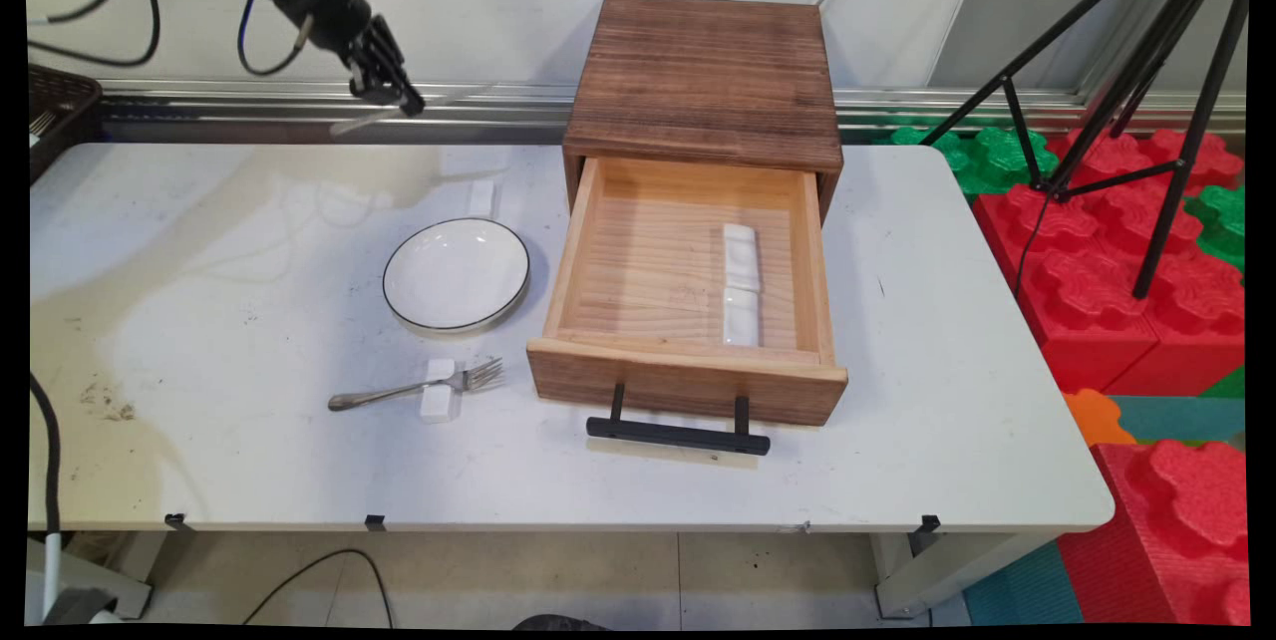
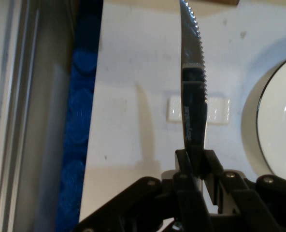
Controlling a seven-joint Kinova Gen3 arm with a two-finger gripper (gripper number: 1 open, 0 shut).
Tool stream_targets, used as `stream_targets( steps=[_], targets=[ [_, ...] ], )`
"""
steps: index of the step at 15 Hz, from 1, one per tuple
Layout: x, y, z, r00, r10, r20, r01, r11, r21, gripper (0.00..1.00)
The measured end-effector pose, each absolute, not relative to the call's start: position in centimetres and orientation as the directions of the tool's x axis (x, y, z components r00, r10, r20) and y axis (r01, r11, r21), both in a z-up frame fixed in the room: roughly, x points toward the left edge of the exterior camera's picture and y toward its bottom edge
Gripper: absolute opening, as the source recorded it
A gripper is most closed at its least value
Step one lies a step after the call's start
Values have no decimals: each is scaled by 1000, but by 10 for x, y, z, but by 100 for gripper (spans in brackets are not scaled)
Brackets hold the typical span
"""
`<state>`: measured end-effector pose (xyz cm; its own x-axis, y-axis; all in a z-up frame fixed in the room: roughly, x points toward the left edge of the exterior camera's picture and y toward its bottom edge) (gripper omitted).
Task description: Place the picked object into the drawer
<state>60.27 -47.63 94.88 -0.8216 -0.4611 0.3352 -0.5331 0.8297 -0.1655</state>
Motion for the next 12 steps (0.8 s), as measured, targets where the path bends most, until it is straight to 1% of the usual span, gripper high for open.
stream_targets(
  steps=[4,8,12],
  targets=[
    [579,-473,989,-803,-451,390,-544,822,-170,0],
    [549,-465,1016,-793,-429,432,-538,826,-168,0],
    [507,-457,1034,-788,-391,475,-513,844,-157,0]
  ],
)
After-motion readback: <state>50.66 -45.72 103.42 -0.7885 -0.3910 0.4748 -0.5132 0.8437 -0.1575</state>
